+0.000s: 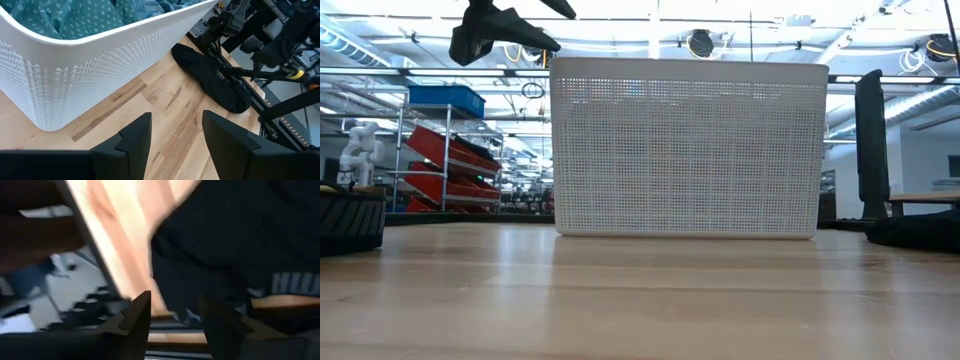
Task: Sort clothes
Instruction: Put the black underwear into the white laundry organizer
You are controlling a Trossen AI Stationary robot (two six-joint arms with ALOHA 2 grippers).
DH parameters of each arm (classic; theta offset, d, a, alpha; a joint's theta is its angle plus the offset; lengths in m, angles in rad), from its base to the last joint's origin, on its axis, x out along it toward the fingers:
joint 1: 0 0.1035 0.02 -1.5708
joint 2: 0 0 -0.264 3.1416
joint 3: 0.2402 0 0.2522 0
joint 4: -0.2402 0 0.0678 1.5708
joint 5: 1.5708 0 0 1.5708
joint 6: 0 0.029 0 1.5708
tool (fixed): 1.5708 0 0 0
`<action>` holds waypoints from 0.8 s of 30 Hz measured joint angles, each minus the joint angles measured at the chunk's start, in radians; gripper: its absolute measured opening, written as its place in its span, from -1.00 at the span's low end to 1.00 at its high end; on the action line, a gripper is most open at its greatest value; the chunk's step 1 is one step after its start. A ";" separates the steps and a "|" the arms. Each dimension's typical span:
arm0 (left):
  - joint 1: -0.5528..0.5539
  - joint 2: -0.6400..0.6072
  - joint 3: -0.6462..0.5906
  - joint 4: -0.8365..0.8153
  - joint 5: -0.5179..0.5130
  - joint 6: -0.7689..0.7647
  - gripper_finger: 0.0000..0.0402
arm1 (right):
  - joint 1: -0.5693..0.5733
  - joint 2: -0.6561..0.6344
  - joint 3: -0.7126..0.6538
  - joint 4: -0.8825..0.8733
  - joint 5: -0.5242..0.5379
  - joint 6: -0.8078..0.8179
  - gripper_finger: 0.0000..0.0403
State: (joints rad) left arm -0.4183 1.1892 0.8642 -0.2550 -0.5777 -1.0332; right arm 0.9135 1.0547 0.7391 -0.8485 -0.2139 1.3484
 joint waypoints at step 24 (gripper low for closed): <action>0.000 0.000 0.000 0.013 0.000 -0.009 -0.08 | 0.144 0.009 -0.374 0.366 -0.025 0.077 -0.32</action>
State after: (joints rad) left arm -0.4183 1.1896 0.8642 -0.2422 -0.5774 -1.0420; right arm 1.0579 1.0636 0.3650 -0.4829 -0.2385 1.4257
